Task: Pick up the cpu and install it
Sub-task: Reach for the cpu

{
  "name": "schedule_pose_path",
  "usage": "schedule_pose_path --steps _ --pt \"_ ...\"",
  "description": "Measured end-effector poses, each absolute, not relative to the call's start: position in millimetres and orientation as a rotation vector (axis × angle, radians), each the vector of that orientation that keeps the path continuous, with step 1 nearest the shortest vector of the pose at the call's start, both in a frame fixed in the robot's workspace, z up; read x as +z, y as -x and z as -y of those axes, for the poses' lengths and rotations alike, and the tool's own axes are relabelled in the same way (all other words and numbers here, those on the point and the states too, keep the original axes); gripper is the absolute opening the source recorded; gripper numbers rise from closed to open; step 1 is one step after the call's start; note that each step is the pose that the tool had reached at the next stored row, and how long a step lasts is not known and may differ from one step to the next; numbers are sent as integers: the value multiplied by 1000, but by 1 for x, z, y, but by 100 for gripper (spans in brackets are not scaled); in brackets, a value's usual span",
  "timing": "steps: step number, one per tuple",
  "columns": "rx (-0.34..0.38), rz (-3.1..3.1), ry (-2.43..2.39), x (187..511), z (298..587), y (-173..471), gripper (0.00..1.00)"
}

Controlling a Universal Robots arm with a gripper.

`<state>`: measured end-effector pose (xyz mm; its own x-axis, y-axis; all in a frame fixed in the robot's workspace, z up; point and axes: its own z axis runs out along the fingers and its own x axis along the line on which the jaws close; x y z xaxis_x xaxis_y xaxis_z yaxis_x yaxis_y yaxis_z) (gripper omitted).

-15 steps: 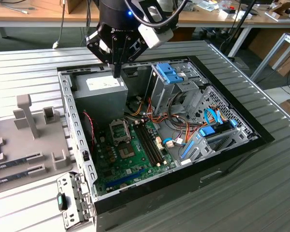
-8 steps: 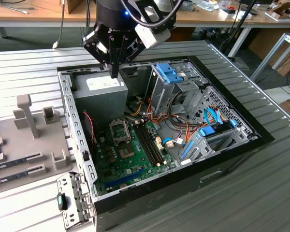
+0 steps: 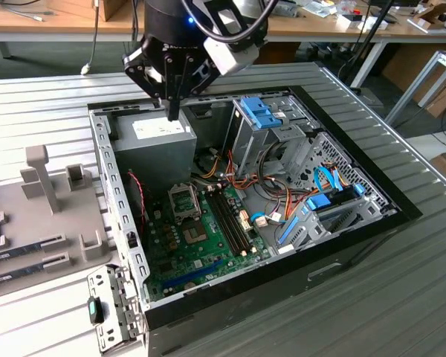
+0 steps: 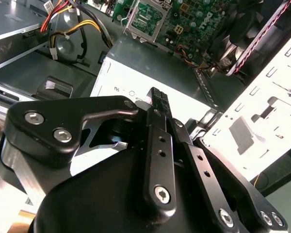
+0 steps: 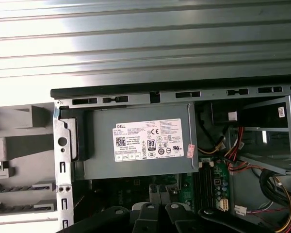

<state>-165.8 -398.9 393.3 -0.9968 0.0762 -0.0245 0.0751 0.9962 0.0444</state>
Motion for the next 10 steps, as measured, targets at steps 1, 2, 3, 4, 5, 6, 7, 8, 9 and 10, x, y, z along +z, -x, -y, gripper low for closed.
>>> schedule_pose_path --steps 1,2,3,4,5,6,7,8,9,10 --pt "68 -3113 -118 393 399 167 11" --pt "68 -3112 -118 393 399 167 11" --pt "68 -3112 -118 393 399 168 11" --pt "68 -3112 -118 393 399 168 11" --pt "68 -3113 -118 393 399 169 11" --pt "68 -3112 -118 393 399 170 11" --pt "68 -3113 -118 393 399 170 11" --pt "68 -3112 -118 393 399 171 11" --pt "68 -3112 -118 393 399 171 11" --pt "68 -3113 -118 393 399 171 11"
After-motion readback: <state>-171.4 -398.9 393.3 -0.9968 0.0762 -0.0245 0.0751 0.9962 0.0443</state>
